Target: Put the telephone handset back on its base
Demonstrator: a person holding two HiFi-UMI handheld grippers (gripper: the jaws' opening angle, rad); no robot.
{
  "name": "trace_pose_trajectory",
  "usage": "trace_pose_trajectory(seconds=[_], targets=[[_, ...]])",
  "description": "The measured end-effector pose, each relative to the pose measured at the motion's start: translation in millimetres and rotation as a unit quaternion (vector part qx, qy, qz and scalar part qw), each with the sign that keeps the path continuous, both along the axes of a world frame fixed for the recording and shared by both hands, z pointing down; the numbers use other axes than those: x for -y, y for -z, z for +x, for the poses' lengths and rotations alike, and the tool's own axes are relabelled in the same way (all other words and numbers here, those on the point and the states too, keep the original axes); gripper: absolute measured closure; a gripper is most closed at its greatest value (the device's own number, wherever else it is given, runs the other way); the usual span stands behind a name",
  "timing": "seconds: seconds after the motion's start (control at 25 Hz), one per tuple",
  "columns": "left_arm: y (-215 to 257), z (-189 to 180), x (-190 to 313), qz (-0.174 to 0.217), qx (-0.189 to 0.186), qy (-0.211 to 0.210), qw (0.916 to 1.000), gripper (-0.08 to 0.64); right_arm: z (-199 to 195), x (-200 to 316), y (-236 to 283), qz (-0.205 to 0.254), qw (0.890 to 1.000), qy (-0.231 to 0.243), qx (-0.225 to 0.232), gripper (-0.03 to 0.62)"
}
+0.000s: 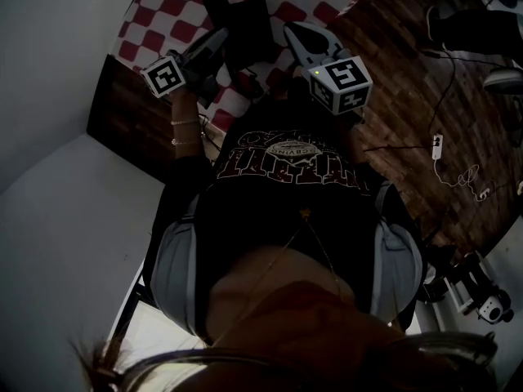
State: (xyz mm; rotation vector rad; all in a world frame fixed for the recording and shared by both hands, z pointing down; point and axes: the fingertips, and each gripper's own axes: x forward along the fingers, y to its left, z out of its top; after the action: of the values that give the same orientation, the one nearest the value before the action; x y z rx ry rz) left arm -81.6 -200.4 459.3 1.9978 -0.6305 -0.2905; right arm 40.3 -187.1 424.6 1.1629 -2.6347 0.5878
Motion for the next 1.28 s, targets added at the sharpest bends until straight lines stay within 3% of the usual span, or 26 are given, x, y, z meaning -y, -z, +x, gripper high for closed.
trace_pose_trajectory(seconds=[0.48, 0.72, 1.28], targets=[[-28.7, -1.3, 7.0, -0.033, -0.007, -0.01, 0.9994, 0.48, -7.2, -0.9, -12.3, -0.023, 1.0, -0.002, -0.005, 0.572], [-50.2, -6.1, 9.8, -0.033, 0.011, -0.018, 0.9992, 0.48, -6.4, -3.0, -17.4, -0.032, 0.999, -0.007, -0.009, 0.572], [-81.0, -7.0, 11.0, -0.071, 0.022, -0.016, 0.9971, 0.48, -6.5, -6.0, -23.8, -0.045, 0.999, -0.012, -0.016, 0.572]])
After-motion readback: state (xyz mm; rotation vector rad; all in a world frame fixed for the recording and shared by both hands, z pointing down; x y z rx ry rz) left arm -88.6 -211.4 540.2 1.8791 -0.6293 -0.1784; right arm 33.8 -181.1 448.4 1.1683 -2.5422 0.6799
